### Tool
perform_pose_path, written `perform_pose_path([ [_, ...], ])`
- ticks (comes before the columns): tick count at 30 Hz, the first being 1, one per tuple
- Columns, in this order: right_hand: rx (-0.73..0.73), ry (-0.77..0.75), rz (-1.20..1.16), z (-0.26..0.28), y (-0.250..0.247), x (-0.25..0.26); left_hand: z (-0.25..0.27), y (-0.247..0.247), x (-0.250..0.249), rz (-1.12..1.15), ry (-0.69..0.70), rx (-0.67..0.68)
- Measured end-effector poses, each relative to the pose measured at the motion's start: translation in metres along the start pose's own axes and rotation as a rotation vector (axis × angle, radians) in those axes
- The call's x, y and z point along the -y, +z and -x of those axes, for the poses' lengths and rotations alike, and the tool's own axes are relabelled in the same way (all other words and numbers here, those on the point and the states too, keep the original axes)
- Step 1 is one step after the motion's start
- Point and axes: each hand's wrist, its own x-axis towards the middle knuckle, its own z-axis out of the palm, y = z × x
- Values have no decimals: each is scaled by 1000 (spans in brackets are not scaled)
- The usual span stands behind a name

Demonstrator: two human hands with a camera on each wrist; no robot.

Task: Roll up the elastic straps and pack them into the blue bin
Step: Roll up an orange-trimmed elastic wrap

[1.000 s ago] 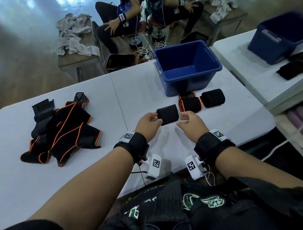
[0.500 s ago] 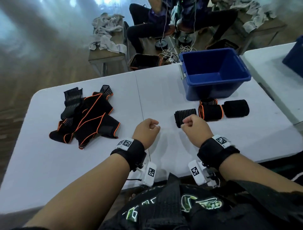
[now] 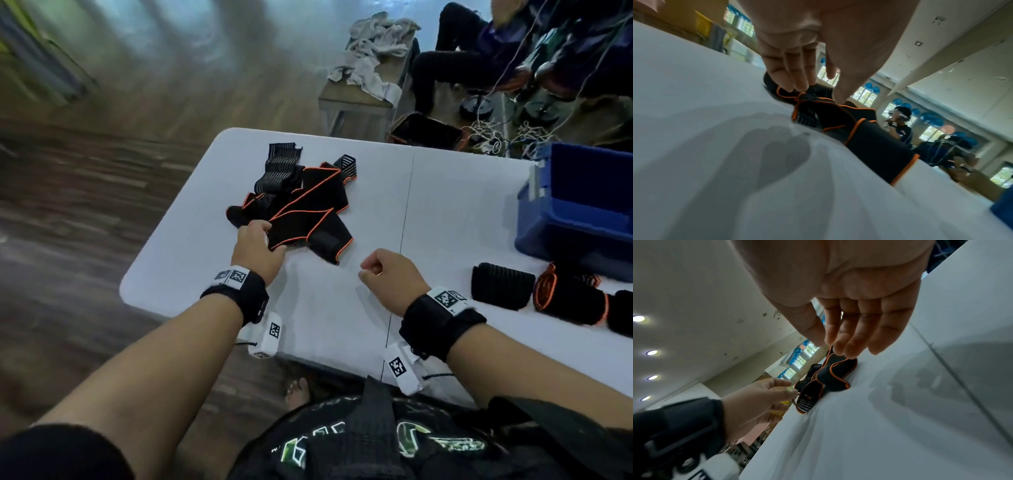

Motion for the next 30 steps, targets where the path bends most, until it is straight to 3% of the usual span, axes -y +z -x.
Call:
perform_pose_path([
  [4, 39, -45, 15, -5, 9, 14, -12, 6, 10, -87, -94, 179],
  [8, 48, -61, -12, -10, 9, 22, -11, 20, 18, -86, -62, 122],
  [11, 57, -71, -21, -12, 15, 28, -5, 25, 27, -149, -82, 174],
  [18, 120, -128, 8, -8, 30, 49, 18, 23, 35, -391, 143, 163],
  [25, 116, -146, 47, -10, 40, 66, 27, 6, 31, -166, 229, 140],
  [30, -125, -262, 85, -21, 45, 85, 30, -29, 7, 135, 396, 34],
])
